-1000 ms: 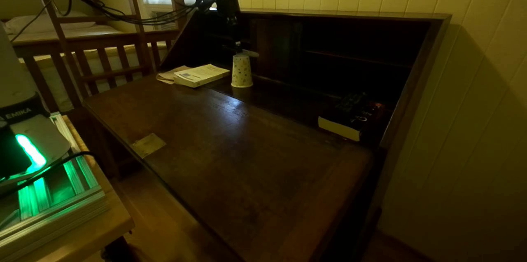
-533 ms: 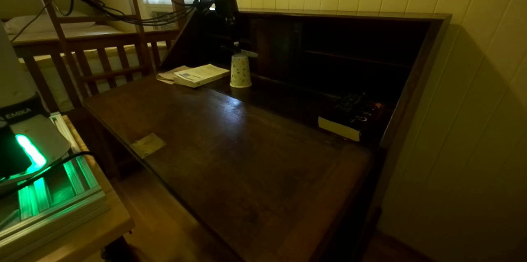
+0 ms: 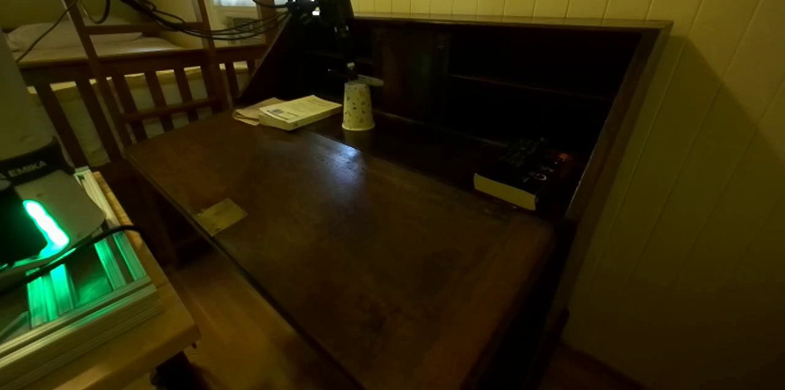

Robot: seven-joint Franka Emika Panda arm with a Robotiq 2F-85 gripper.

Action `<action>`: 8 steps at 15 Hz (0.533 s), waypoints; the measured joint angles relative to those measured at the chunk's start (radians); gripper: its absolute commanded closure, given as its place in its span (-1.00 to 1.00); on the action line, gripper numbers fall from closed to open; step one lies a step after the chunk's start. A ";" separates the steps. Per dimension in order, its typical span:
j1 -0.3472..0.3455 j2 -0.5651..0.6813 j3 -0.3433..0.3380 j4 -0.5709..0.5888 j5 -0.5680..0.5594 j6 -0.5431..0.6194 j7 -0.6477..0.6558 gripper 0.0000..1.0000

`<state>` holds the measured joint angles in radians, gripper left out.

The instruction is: Move the cup and pen to the bottom half of the desk, then place the pen on it

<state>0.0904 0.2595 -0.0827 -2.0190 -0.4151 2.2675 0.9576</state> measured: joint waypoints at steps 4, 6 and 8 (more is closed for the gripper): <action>0.003 0.009 0.000 0.011 -0.006 -0.005 0.031 0.90; 0.003 0.014 0.000 0.017 -0.006 -0.005 0.048 0.90; 0.003 0.018 0.000 0.022 -0.010 -0.006 0.065 0.90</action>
<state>0.0937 0.2779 -0.0827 -1.9967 -0.4252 2.2620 1.0225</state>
